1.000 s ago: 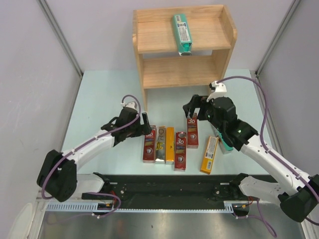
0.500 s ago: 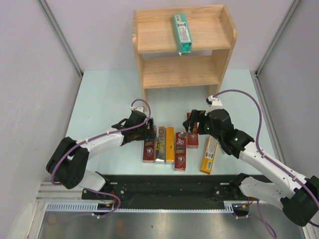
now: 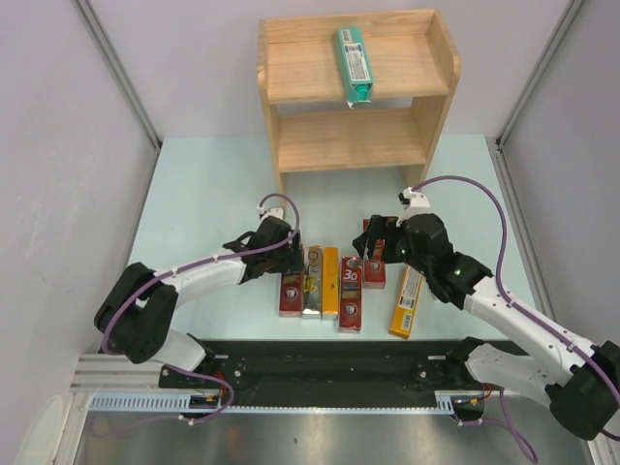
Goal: Place and organize the toothpastes onto the shelf
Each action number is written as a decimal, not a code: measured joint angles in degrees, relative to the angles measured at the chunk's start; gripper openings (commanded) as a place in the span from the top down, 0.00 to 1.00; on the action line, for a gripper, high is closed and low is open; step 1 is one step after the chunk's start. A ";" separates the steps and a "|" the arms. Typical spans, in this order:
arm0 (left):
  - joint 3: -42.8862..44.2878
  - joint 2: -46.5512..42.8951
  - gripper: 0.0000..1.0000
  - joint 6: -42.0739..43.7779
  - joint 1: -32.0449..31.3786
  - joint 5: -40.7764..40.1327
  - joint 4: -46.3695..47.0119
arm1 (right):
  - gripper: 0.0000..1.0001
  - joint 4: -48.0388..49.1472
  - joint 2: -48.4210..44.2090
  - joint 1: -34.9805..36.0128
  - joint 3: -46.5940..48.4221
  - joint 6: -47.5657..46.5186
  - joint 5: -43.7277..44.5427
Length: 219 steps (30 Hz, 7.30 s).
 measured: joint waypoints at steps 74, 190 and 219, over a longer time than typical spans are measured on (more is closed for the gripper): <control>9.18 -8.94 0.00 3.32 -6.16 -10.12 -12.74 | 0.00 -6.99 16.65 -22.23 -1.11 -4.33 11.78; -12.79 -6.86 0.74 -32.79 15.23 60.19 84.06 | 0.24 27.80 10.21 -10.47 -2.91 3.82 -62.20; -10.01 -9.22 0.00 -28.15 16.13 60.63 82.44 | 0.80 24.30 9.38 -10.75 -3.74 1.95 -63.04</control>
